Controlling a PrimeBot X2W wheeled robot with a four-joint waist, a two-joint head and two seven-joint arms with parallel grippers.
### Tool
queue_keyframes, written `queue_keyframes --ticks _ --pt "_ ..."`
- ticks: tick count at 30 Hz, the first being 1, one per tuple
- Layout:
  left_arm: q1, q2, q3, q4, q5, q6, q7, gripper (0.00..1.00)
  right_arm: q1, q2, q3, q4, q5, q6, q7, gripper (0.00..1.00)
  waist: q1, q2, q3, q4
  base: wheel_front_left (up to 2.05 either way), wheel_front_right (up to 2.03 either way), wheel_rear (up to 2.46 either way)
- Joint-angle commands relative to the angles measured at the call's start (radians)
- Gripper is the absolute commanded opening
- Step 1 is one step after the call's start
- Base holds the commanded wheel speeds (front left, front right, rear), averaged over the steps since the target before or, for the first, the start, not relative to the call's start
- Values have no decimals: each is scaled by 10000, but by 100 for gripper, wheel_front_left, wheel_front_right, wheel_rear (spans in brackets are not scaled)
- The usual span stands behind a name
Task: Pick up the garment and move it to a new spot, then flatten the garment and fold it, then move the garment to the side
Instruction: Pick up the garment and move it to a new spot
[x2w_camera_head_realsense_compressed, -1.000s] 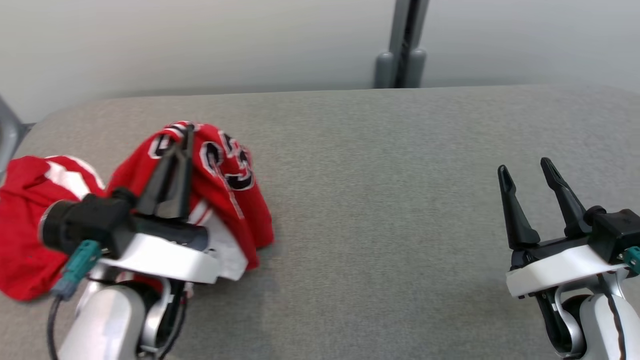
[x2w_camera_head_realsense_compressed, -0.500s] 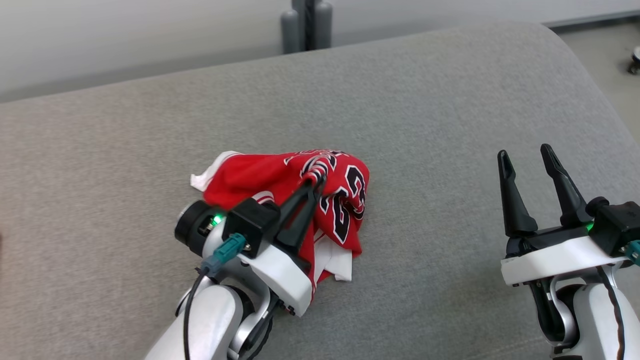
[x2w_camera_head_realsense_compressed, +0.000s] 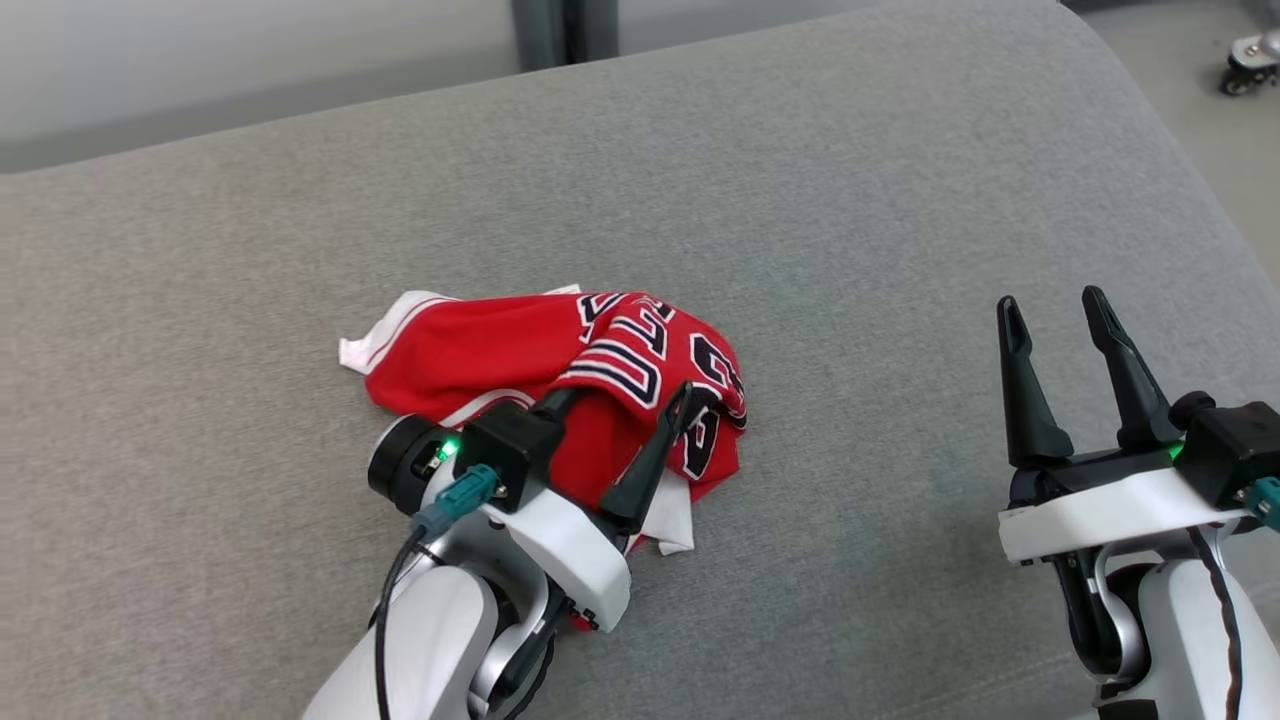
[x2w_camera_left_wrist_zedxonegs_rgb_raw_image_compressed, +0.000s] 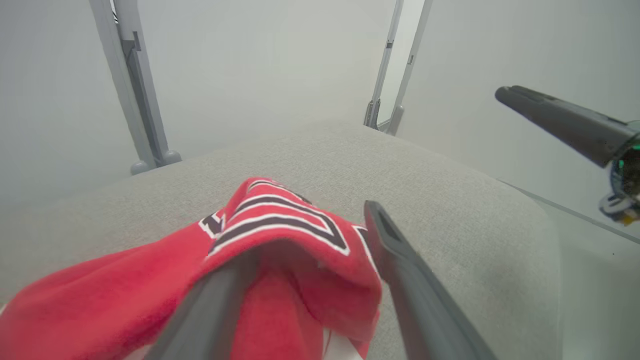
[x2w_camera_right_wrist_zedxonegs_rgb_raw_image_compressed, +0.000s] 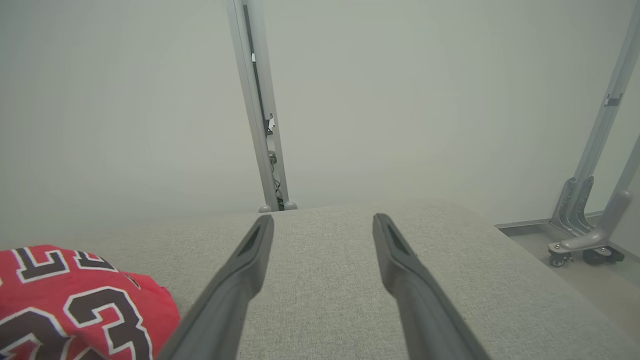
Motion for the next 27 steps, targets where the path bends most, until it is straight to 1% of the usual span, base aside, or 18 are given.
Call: queue_keyframes --ticks 1,3,8,12,17,21,22,24,27 --pt "65 37 125 -165 -122 84 -83 100 -127 -18 -43 17 -71 -3 -9 100 0 0 -112 180 0 0 0" --pt "227 99 221 -414 -223 146 -84 100 -103 -62 -82 15 -94 -3 20 100 0 0 -214 384 0 0 0" --pt "688 485 541 -963 -443 390 109 100 13 -148 -156 -47 -128 -3 112 100 0 0 -451 917 0 0 0" --pt "1172 776 845 -1394 -632 676 228 100 99 -176 -226 -145 -151 -3 192 100 0 0 -610 1323 0 0 0" --pt "1735 1089 1552 -1901 -850 1210 -26 100 225 -242 -339 -232 -191 -3 281 100 0 0 -802 1735 0 0 0" --pt "2145 1270 2412 -2104 -1163 1688 -464 100 305 -275 -361 -297 -245 -3 375 100 0 0 -987 1960 0 0 0" --pt "2281 1380 2771 -2207 -1203 1892 -710 100 396 -312 -377 -347 -270 -3 414 100 0 0 -1104 2060 0 0 0" --pt "2576 1588 3136 -2243 -1196 2130 -889 100 564 -312 -395 -421 -324 -3 490 100 0 0 -1304 2166 0 0 0" --pt "2738 1724 3227 -2272 -1108 2230 -912 100 695 -310 -396 -485 -344 -3 537 100 0 0 -1435 2185 0 0 0"
